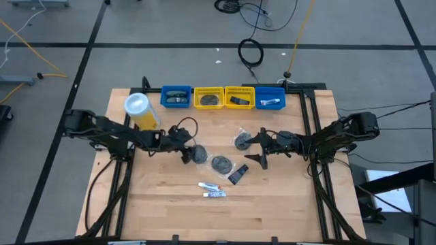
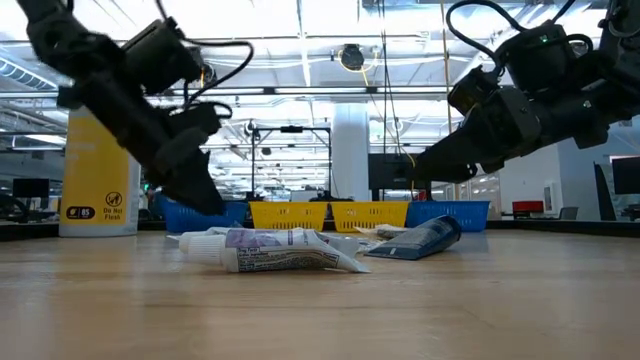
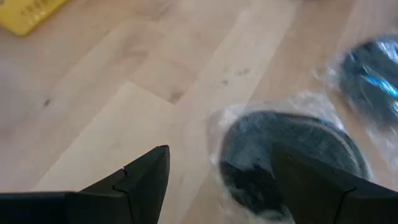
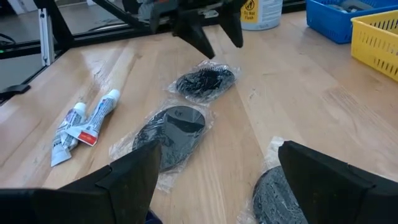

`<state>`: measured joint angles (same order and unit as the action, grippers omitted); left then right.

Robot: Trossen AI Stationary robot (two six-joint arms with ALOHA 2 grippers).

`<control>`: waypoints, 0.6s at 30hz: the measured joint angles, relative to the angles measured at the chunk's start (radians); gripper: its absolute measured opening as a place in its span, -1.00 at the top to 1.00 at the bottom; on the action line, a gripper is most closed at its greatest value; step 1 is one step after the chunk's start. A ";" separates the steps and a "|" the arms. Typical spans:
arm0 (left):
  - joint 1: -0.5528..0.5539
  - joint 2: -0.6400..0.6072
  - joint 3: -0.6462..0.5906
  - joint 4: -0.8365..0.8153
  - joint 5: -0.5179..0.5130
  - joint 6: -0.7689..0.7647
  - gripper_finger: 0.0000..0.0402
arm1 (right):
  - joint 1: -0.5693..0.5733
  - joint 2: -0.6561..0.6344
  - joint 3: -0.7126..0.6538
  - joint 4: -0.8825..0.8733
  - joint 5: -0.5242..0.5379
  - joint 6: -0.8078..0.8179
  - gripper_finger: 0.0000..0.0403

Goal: Pick & Place Travel size toiletries
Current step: Put the hairbrush into the left yellow bin

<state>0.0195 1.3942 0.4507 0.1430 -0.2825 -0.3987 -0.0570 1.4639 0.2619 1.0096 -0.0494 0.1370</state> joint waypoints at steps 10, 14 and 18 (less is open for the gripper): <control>0.057 0.156 -0.178 0.574 0.108 -0.055 -0.17 | 0.000 0.000 0.000 -0.004 0.000 0.000 -0.59; 0.057 0.274 -0.147 0.601 0.071 -0.064 0.09 | 0.000 0.000 0.000 0.000 0.001 0.000 -0.59; 0.058 0.366 -0.110 0.650 0.070 -0.064 0.34 | 0.000 0.000 0.000 0.002 0.004 0.000 -0.59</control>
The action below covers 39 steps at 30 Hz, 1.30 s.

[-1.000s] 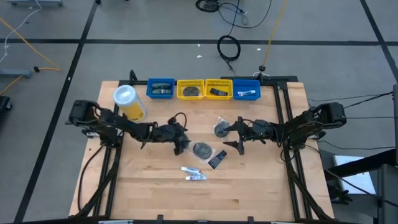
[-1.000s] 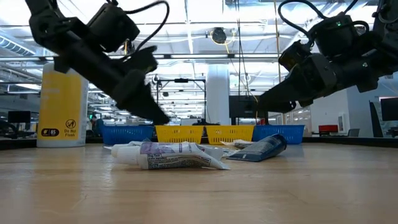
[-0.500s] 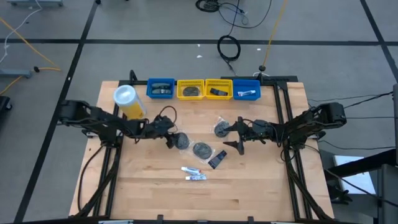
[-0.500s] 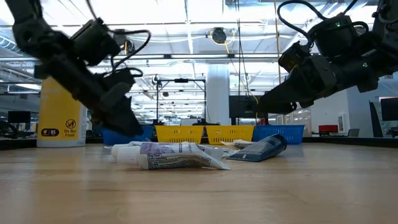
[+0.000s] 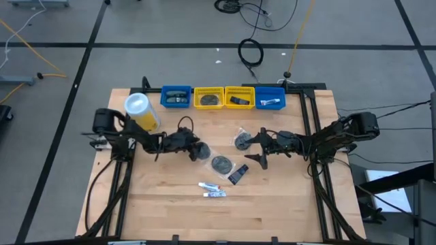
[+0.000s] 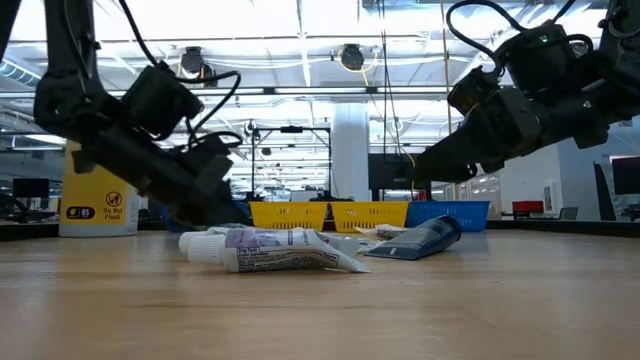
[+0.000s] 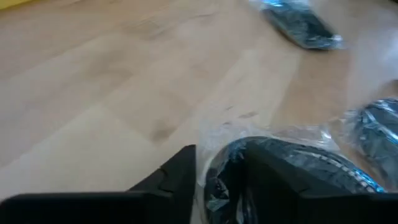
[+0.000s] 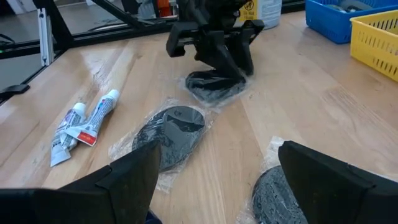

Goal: Pick & Place Travel size toiletries
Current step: Put the hairbrush into the left yellow bin

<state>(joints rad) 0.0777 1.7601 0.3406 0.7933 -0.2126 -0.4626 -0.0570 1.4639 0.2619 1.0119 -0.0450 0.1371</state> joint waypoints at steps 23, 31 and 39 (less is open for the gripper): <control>0.166 -0.268 0.016 0.133 0.062 0.158 0.99 | 0.000 0.000 0.000 -0.005 0.077 0.000 -0.59; 0.305 -0.201 0.229 0.066 -0.019 0.290 1.00 | 0.000 0.000 0.000 0.014 0.075 0.000 -0.59; 0.438 -0.026 0.455 -0.070 -0.181 0.303 0.98 | 0.000 0.000 0.000 0.007 0.075 0.006 -0.59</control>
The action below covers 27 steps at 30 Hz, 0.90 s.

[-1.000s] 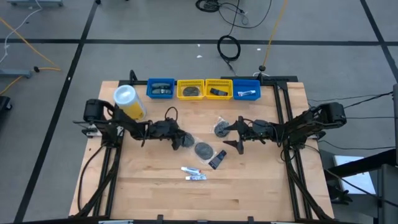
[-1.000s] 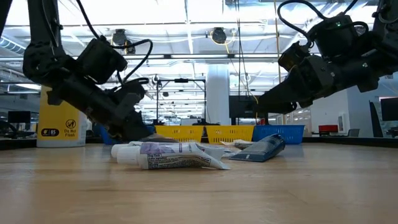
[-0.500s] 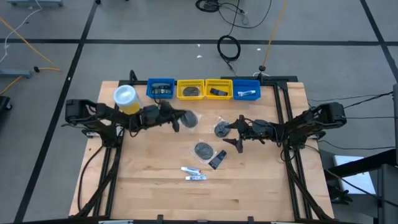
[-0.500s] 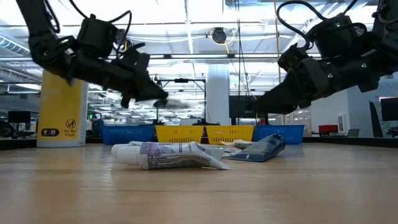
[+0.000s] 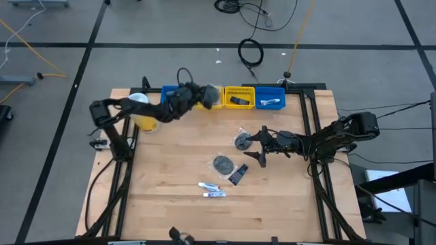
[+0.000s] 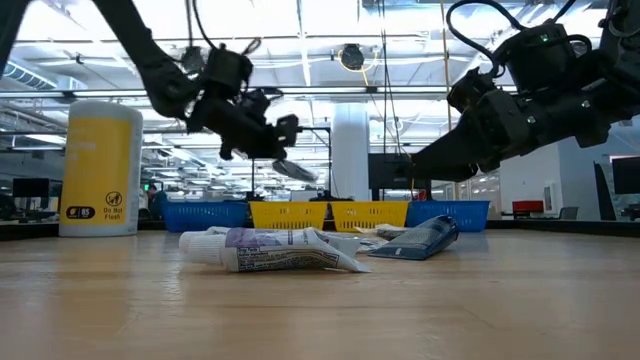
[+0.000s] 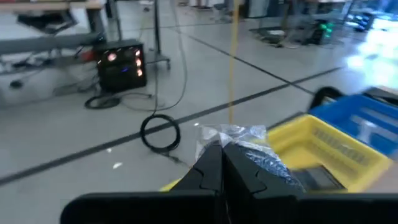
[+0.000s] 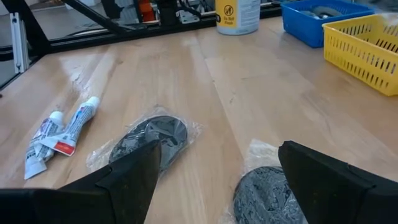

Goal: Pick & Place Travel size toiletries
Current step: Put the hairbrush into the left yellow bin, then put the toothpaste into the right blue bin

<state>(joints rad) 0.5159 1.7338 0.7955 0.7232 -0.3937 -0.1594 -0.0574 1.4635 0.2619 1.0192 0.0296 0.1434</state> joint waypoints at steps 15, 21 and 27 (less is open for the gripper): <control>0.075 0.168 0.062 -0.047 0.066 -0.123 0.56 | 0.000 0.000 0.000 -0.008 -0.004 0.006 -0.59; 0.089 0.086 0.061 -0.150 0.154 -0.048 0.11 | 0.000 0.000 0.000 -0.010 -0.004 0.002 -0.59; 0.028 -0.079 0.062 -0.347 0.188 0.048 -0.04 | 0.000 0.000 0.000 -0.034 -0.006 -0.006 -0.59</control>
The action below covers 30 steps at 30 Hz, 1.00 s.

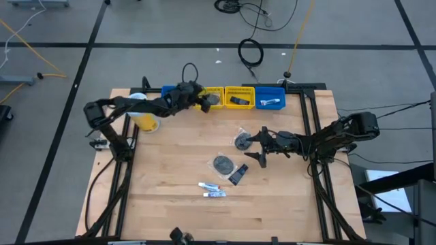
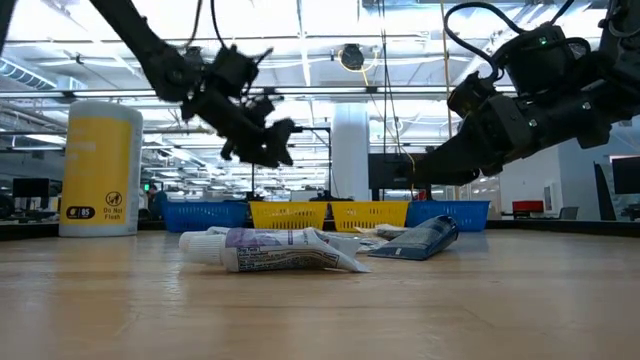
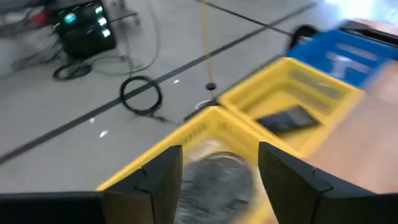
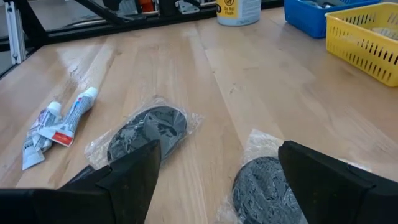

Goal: Pick & Place Travel size toiletries
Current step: Put the toothpaste into the right blue bin

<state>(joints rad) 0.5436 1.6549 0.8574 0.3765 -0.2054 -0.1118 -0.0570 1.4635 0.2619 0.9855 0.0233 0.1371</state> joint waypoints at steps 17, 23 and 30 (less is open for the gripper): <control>-0.400 -0.081 -0.319 0.155 -0.119 -0.038 0.30 | 0.000 0.000 0.000 -0.042 -0.001 0.002 -0.59; -0.534 -0.086 -0.478 0.323 -0.230 -0.221 0.39 | 0.006 0.000 0.000 -0.041 -0.001 0.007 -0.59; -0.715 -0.085 -0.633 0.524 -0.470 -0.446 0.42 | 0.050 0.000 0.000 0.012 -0.004 0.004 -0.59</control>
<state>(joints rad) -0.1712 1.5696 0.2248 0.9002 -0.6752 -0.5573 -0.0075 1.4635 0.2619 0.9975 0.0192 0.1407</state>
